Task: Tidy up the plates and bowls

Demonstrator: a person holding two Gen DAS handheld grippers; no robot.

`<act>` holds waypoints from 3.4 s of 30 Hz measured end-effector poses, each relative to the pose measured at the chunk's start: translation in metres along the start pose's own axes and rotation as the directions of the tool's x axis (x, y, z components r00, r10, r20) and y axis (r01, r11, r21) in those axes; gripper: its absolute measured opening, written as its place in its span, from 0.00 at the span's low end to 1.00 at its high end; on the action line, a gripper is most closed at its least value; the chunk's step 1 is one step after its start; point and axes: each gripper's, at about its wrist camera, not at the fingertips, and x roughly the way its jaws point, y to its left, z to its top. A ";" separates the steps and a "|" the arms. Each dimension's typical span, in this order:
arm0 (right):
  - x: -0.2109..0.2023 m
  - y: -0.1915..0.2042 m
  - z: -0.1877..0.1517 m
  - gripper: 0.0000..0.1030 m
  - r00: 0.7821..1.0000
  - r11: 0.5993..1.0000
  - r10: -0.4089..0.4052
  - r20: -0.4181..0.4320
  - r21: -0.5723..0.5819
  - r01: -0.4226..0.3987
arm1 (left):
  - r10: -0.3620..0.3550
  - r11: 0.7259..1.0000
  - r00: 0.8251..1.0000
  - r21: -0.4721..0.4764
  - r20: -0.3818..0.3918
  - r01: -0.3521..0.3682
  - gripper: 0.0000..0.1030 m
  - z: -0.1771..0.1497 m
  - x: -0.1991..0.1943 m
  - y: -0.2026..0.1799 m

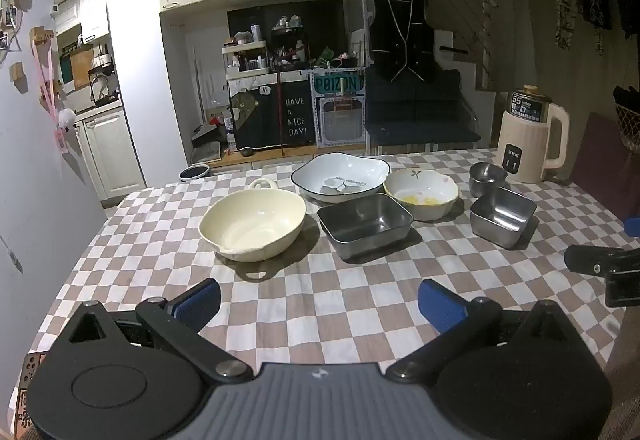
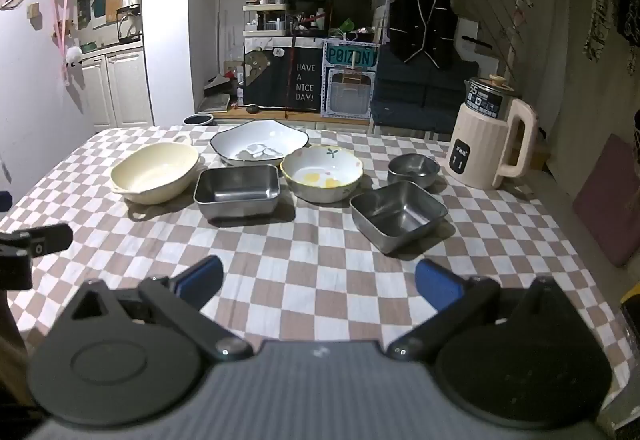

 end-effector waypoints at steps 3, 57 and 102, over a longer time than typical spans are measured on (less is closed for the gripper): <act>0.000 0.000 0.000 1.00 1.000 1.000 0.000 0.000 0.000 0.000 | -0.001 1.000 1.000 0.000 -0.002 0.001 1.00 0.000 0.000 0.000; 0.003 0.001 0.001 1.00 1.000 1.000 0.004 -0.011 -0.001 -0.004 | -0.009 1.000 1.000 -0.010 -0.012 0.009 1.00 -0.001 -0.005 -0.009; 0.004 0.002 0.002 1.00 1.000 1.000 0.002 -0.017 0.003 -0.002 | -0.024 0.999 0.999 -0.023 -0.027 0.023 1.00 -0.010 0.003 -0.007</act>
